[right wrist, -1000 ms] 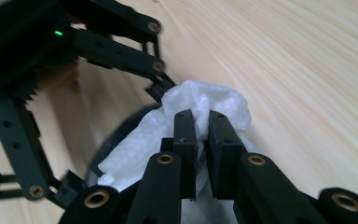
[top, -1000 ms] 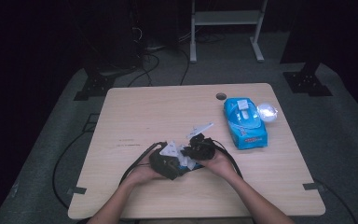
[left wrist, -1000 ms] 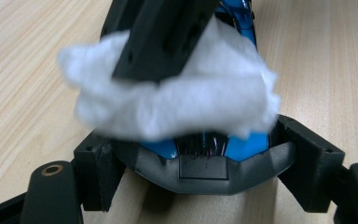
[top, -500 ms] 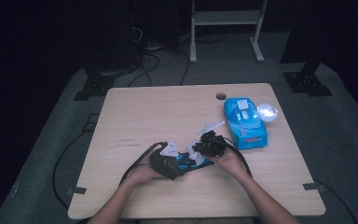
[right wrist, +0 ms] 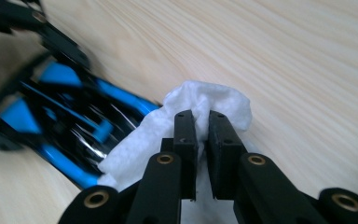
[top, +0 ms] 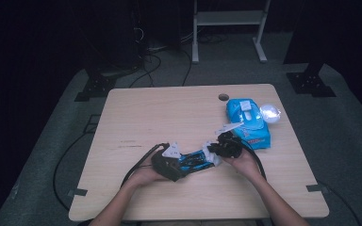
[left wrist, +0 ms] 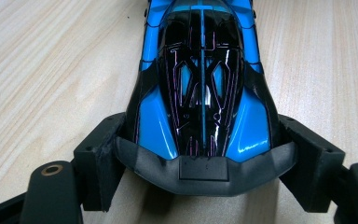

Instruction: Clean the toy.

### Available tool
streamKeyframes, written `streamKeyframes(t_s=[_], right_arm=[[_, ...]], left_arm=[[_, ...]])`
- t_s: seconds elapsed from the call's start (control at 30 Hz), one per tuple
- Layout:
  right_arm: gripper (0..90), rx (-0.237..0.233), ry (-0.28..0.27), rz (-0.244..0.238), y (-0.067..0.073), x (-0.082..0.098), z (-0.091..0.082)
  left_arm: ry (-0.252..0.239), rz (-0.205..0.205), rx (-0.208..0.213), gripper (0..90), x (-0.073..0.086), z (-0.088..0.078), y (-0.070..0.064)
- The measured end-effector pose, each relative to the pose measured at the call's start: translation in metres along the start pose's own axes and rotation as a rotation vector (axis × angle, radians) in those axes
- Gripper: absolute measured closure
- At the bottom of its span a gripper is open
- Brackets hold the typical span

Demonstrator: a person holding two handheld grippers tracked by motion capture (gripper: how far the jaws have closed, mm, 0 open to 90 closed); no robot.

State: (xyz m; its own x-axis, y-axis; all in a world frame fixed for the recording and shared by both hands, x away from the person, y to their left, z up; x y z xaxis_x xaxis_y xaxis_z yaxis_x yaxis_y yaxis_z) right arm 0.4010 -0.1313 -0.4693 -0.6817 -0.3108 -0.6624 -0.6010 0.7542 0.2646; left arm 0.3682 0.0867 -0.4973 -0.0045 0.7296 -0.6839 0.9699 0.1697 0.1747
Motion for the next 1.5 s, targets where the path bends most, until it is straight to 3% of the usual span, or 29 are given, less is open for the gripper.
streamKeyframes(t_s=[0.17, 0.37, 0.47, 0.57, 0.67, 0.9, 1.0, 1.13, 1.37, 1.5], right_arm=[[82.5, -0.012, 0.012, -0.025, 0.007, -0.004, 0.005], [82.5, -0.017, 0.025, 0.007, -0.003, 0.019, -0.014], [82.5, -0.017, 0.031, 0.001, 0.0, 0.027, -0.02], [82.5, -0.047, 0.026, -0.017, 0.009, 0.023, -0.018], [82.4, -0.034, 0.026, -0.052, 0.016, 0.018, -0.01], [82.5, -0.036, -0.006, 0.006, 0.006, 0.004, 0.002], [82.5, -0.026, -0.008, -0.022, 0.006, 0.002, 0.004], [82.4, -0.005, -0.009, -0.019, 0.003, 0.006, -0.001], [82.1, -0.009, -0.008, -0.033, 0.009, 0.005, 0.001], [82.1, -0.027, -0.012, -0.008, 0.003, 0.006, 0.001]], left_arm=[[0.004, -0.003, 0.0, 23.7, 0.001, -0.001, 0.0], [0.002, -0.007, 0.002, 23.6, 0.0, 0.0, 0.0], [0.006, -0.007, -0.002, 23.6, -0.001, 0.001, 0.001], [0.011, -0.008, -0.005, 23.5, -0.002, 0.001, 0.002], [0.022, -0.015, -0.03, 23.3, -0.001, 0.001, 0.007], [0.021, -0.047, -0.07, 22.8, 0.003, 0.002, 0.023], [0.032, -0.055, -0.081, 22.4, 0.003, 0.001, 0.024], [0.04, -0.065, -0.105, 20.1, 0.004, 0.001, 0.026], [0.028, -0.113, -0.078, 18.9, 0.008, -0.003, 0.03], [-0.008, -0.17, -0.029, 18.7, 0.011, -0.007, 0.033]])
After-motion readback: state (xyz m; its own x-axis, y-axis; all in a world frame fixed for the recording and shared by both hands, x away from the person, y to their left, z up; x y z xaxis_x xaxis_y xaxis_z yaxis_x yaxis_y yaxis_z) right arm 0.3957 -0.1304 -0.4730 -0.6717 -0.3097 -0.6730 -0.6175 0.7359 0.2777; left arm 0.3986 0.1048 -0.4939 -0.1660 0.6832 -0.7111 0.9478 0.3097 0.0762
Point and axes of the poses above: each handheld gripper's, and its own axes: z roughly forward along the jaws, x roughly out of its underside, y roughly to its left, the point moved 3 cm from there along z, roughly forward along the jaws, and after that the axes turned 11 degrees about z, right-handed, at the moved point
